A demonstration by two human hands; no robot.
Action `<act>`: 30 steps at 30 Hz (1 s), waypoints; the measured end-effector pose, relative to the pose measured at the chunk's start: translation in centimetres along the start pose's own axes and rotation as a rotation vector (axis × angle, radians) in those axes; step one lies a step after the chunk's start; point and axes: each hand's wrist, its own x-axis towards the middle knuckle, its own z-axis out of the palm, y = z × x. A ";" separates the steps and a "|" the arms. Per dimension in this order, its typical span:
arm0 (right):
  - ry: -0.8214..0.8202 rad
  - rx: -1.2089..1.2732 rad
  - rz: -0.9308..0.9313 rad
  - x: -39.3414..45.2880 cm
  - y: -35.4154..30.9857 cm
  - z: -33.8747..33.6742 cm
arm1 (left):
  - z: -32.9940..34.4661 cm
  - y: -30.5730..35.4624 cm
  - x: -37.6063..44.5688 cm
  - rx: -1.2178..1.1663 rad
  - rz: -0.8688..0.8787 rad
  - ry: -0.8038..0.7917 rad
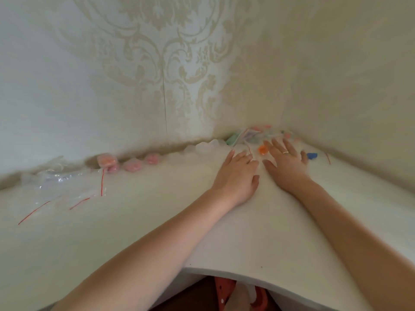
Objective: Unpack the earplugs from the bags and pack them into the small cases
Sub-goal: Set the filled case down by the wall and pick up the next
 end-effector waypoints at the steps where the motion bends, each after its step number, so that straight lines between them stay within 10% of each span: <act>1: -0.039 -0.004 -0.020 0.3 -0.1 0.1 | 0.4 0.2 0.2 -0.011 -0.006 -0.016; 13: 0.088 -0.027 0.093 2.0 -1.3 0.6 | 0.9 -2.0 0.8 0.014 -0.404 -0.110; 20: 0.285 0.100 0.067 1.5 -1.2 0.6 | 1.1 -1.6 0.7 0.095 -0.355 0.040; 23: 0.443 0.581 0.059 0.2 -2.4 -0.6 | 1.0 -1.3 0.9 -0.170 -0.278 0.244; 26: 0.110 1.382 0.118 -1.3 -4.6 -2.8 | 0.1 -0.8 1.3 -0.719 -0.293 0.315; 30: -0.069 1.595 0.211 -1.9 -5.3 -3.7 | -0.7 -1.5 1.5 -1.188 -0.481 0.479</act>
